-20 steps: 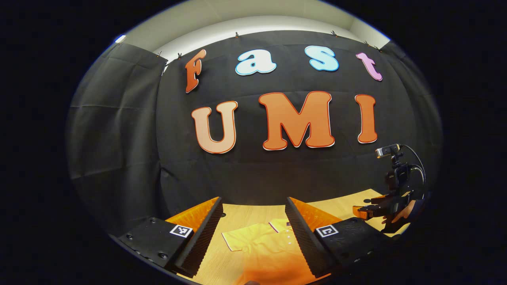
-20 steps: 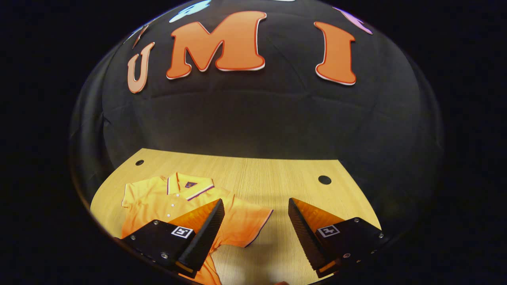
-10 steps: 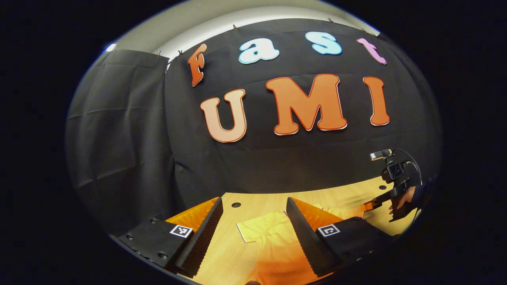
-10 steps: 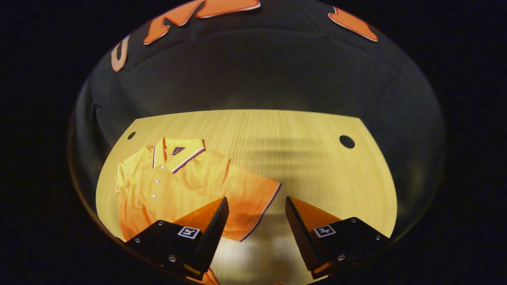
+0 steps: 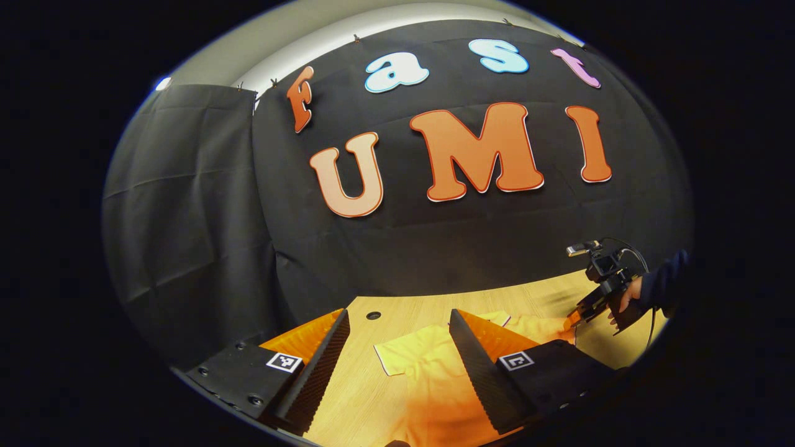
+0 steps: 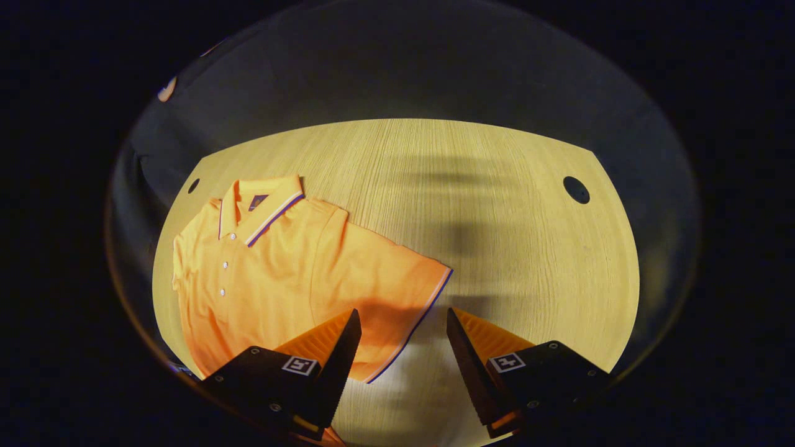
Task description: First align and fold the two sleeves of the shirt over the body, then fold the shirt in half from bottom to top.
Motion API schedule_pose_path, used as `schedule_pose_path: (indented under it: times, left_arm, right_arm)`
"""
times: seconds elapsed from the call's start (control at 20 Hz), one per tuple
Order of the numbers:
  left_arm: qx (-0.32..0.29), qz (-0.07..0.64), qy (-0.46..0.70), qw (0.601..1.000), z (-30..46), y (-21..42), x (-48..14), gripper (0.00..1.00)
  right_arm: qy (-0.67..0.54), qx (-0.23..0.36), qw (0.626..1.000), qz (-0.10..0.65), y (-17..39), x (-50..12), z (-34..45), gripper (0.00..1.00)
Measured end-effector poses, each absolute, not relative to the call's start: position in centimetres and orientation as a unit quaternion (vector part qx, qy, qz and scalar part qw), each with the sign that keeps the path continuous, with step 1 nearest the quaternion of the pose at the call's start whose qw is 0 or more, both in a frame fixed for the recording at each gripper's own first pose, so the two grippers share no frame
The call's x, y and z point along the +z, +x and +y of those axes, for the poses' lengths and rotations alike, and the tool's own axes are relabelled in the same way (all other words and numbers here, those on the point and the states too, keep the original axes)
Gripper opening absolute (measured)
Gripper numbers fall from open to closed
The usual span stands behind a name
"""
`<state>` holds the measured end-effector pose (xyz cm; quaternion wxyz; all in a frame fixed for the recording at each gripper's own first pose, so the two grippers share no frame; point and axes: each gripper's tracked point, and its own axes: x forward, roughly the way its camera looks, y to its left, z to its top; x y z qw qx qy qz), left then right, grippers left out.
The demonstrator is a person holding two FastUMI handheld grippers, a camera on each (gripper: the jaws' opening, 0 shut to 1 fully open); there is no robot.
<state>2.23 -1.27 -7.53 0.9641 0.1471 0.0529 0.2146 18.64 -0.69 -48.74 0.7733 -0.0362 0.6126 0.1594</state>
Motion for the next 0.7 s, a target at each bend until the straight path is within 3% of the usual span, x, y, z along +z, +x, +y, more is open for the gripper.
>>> schedule_pose_path:
  times: [0.05, 0.1, 0.2, 0.4, 0.45, 0.5, 0.55, 0.6, 0.7]
  left_arm:
    - [0.214, 0.056, 0.150, 0.964, -1.4, 2.4, -7.8, 0.99]
    - [0.212, 0.057, 0.151, 0.964, -1.4, 2.5, -7.8, 0.99]
    - [0.209, 0.064, 0.149, 0.964, -1.4, 2.6, -8.1, 0.99]
    - [0.209, 0.074, 0.142, 0.965, -0.8, 2.1, -8.9, 0.99]
    - [0.210, 0.074, 0.139, 0.965, -0.7, 1.7, -9.0, 0.99]
    - [0.210, 0.074, 0.135, 0.966, -0.6, 1.6, -9.0, 0.99]
    - [0.209, 0.074, 0.130, 0.966, -0.5, 1.4, -9.3, 0.99]
    - [0.208, 0.074, 0.127, 0.967, -0.6, 1.3, -9.3, 1.00]
    - [0.208, 0.070, 0.126, 0.967, -0.6, 1.0, -9.1, 0.99]
  right_arm:
    - [-0.039, 0.158, 0.769, 0.617, 18.7, -49.4, -0.6, 0.85]
    - [-0.040, 0.152, 0.764, 0.625, 18.8, -49.8, -0.8, 0.76]
    - [-0.041, 0.140, 0.754, 0.640, 18.8, -50.4, -1.0, 0.67]
    - [-0.058, 0.142, 0.740, 0.655, 18.6, -50.8, -0.3, 0.66]
    - [-0.059, 0.143, 0.739, 0.655, 18.7, -50.5, 0.1, 0.73]
    - [-0.060, 0.145, 0.739, 0.656, 18.6, -50.6, 0.4, 0.47]
    - [-0.059, 0.147, 0.739, 0.654, 18.6, -50.7, 0.5, 0.45]
    - [-0.054, 0.145, 0.737, 0.657, 18.6, -50.5, 0.5, 0.18]
    - [-0.029, 0.131, 0.732, 0.668, 18.6, -50.2, 0.3, 0.17]
